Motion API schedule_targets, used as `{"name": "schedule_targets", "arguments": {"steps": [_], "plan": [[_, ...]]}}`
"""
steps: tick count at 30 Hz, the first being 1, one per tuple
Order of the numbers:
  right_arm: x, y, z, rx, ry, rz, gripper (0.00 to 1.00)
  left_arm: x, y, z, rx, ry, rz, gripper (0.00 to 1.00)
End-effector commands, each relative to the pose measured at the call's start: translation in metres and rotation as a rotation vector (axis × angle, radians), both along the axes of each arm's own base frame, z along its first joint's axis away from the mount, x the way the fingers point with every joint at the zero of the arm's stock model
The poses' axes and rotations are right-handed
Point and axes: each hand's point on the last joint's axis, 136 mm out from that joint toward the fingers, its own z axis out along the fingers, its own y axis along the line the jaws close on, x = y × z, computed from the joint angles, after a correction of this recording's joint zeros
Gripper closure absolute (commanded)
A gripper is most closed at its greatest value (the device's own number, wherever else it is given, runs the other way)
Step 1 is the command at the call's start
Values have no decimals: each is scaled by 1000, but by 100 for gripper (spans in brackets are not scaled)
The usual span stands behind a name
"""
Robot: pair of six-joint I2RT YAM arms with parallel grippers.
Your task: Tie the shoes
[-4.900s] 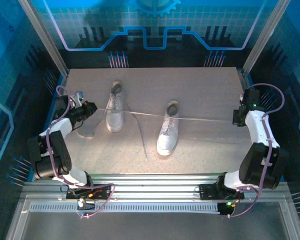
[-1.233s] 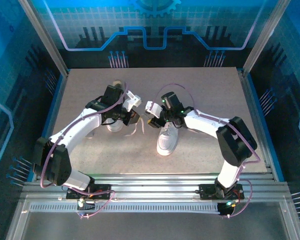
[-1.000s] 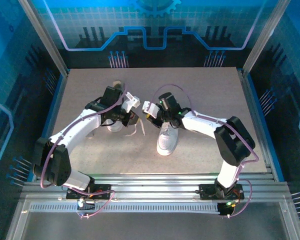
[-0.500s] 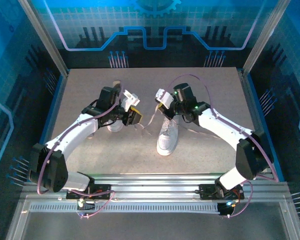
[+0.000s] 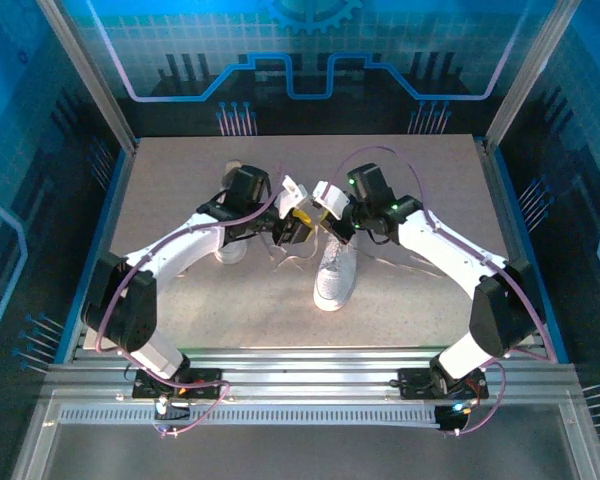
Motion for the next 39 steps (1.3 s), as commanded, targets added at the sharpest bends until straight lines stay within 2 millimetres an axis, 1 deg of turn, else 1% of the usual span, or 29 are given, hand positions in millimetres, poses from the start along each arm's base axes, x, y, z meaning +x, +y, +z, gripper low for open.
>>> {"name": "schedule_targets", "arguments": {"steps": [1,4,7,12,15,17,18,21,23,26,29,32,34,39], "plan": [[-4,5,2,17,24,47,100,2,-19,14,-32,-54,-72,68],[-4,7,4,39,27,50,100,4,-23,12,-36,-44,-83,71],[-2,6,7,72,39,39,100,3,-26,10,-51,-34,-94,70],[3,0,13,183,73,7,100,-2,-30,12,-105,-29,-111,69],[1,-1,13,202,89,15,100,-2,-31,10,-119,-14,-114,70],[-1,-1,13,203,96,20,100,-2,-33,10,-127,-8,-124,71],[-1,-3,12,204,101,16,100,-2,-34,10,-129,-3,-127,74],[-2,-4,15,230,108,17,100,-1,-35,9,-132,5,-130,87],[-4,-5,16,241,104,20,100,-1,-35,9,-132,8,-130,100],[-5,-8,19,265,106,13,92,0,-33,10,-127,1,-118,100],[-6,-12,25,308,108,2,77,3,-29,15,-129,-13,-91,100],[-9,-17,26,343,98,-3,66,5,-25,21,-139,-20,-71,100],[-11,-19,24,351,82,-5,62,5,-23,26,-144,-24,-59,100],[-9,-22,14,367,35,-26,61,4,-15,35,-139,-26,-47,100]]}}
